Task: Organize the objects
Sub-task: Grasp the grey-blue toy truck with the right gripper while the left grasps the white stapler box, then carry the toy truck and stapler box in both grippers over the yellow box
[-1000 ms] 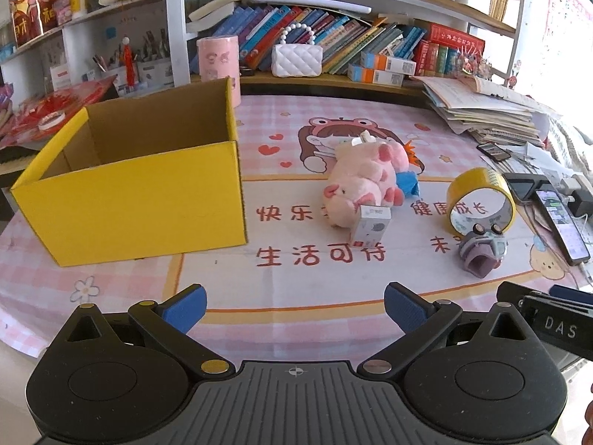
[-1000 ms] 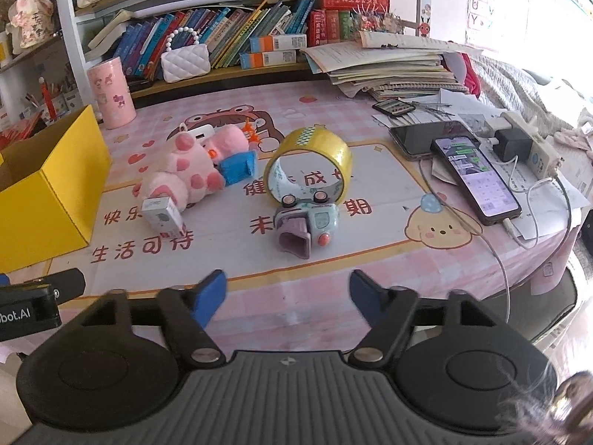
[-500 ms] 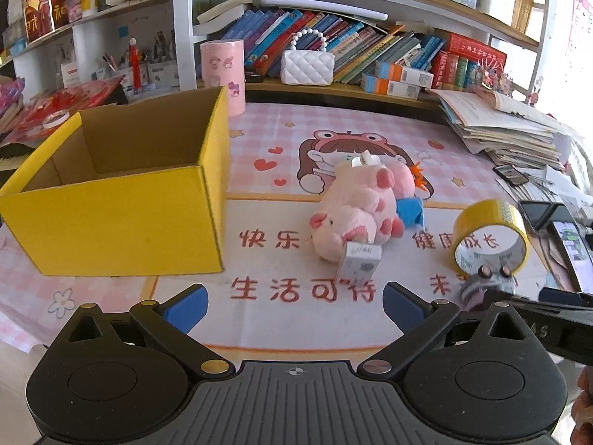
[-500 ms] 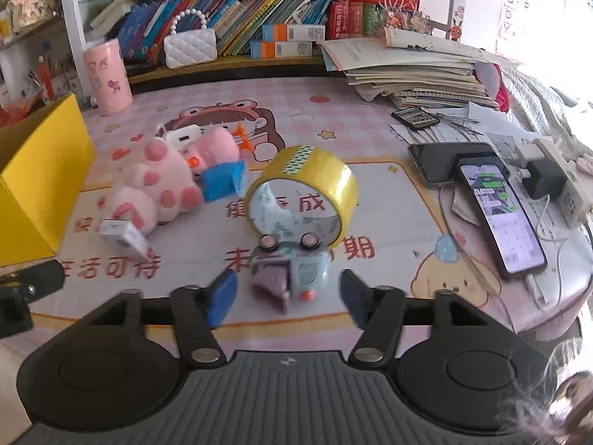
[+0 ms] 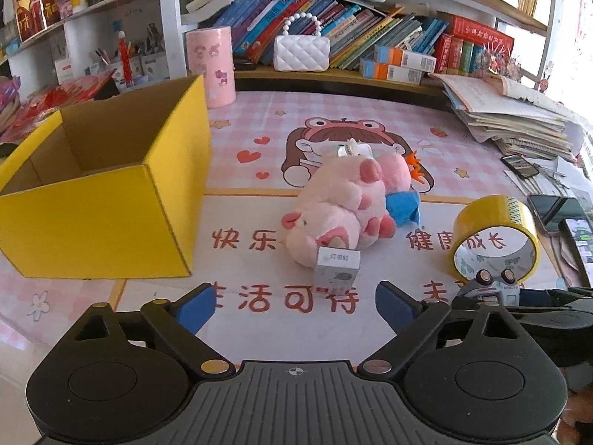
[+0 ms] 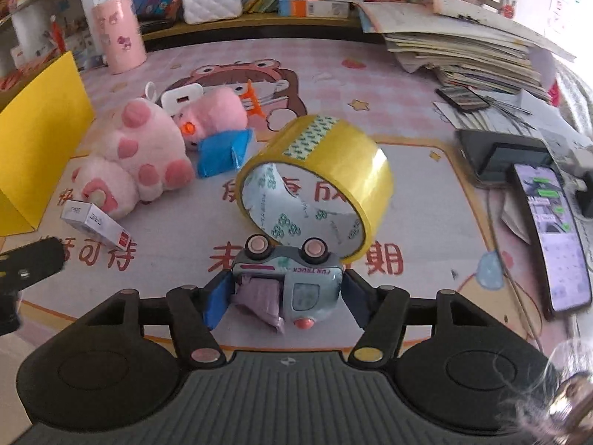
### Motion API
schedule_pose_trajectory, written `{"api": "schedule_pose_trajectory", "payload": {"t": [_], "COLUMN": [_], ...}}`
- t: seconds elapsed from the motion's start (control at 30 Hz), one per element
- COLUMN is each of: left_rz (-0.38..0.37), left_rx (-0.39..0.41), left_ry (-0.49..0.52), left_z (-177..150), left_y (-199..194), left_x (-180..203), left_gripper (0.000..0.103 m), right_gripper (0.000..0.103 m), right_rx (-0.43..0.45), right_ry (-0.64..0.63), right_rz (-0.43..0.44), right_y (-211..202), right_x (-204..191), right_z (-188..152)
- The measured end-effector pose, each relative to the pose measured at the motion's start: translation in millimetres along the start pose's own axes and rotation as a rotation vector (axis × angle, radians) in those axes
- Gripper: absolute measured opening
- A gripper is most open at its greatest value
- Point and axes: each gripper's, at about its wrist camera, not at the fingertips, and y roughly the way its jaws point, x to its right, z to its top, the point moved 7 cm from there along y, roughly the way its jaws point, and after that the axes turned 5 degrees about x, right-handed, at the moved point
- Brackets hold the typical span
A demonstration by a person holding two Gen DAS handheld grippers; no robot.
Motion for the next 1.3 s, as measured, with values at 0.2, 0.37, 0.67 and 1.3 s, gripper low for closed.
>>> {"api": "schedule_pose_trajectory", "payload": {"t": [0.2,0.37,0.67,1.3], "left_rz": [-0.003,-0.013,-0.007,0.046], "left_rx": [-0.015,-0.045,-0.037,0.053], "left_ry": [0.013,0.058,0.053,-0.151], "left_z": [5.1,2.0,-1.2,-24.5], "left_y": [26.0,44.4,31.2,-48.9], "left_x": [13.9,28.7,25.7,-69.6], "left_gripper": [0.057,0.033,0.028,0.028], "right_gripper": [0.061,0.061,0.061,0.061], "right_rx": [0.016,0.058,0.057,0.045], "right_ry": [-0.071,-0.161,-0.197,-0.235], "right_rz": [0.09,0.135,0.167,0.238], "right_y": [-7.4,-17.1,-20.5,-46.7], "right_x": [-0.9,-4.3,-11.1,-86.9], "right_z": [6.4,11.8,10.1,-15.4]}}
